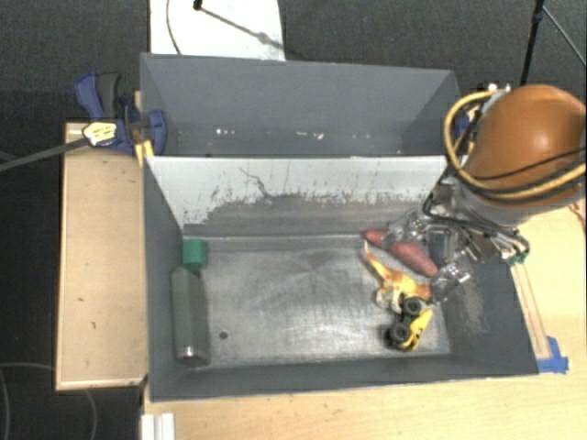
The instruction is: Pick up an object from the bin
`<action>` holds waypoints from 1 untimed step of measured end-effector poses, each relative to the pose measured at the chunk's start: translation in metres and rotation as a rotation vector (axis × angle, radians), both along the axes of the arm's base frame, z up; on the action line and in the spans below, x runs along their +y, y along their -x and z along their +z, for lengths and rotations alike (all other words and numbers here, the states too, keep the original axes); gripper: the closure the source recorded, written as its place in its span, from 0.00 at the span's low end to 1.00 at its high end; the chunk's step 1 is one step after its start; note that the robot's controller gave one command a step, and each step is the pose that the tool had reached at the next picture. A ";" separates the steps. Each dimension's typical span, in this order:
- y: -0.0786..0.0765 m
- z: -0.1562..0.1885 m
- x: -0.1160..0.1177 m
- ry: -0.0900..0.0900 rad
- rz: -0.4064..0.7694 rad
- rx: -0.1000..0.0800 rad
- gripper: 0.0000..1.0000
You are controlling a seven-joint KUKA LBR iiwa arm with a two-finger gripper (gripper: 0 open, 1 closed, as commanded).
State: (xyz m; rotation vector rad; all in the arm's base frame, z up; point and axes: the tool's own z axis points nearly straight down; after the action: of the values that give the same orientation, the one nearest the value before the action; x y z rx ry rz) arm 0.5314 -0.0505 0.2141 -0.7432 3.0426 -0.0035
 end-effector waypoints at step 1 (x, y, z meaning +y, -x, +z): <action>-0.026 -0.126 -0.063 0.001 -0.177 -0.046 1.00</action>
Offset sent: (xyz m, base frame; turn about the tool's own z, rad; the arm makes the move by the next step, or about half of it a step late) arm 0.0000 0.0000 0.0000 0.0000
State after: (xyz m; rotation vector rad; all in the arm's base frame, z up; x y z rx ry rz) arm 0.5578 -0.1136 0.0885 -0.4652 3.0525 -0.0224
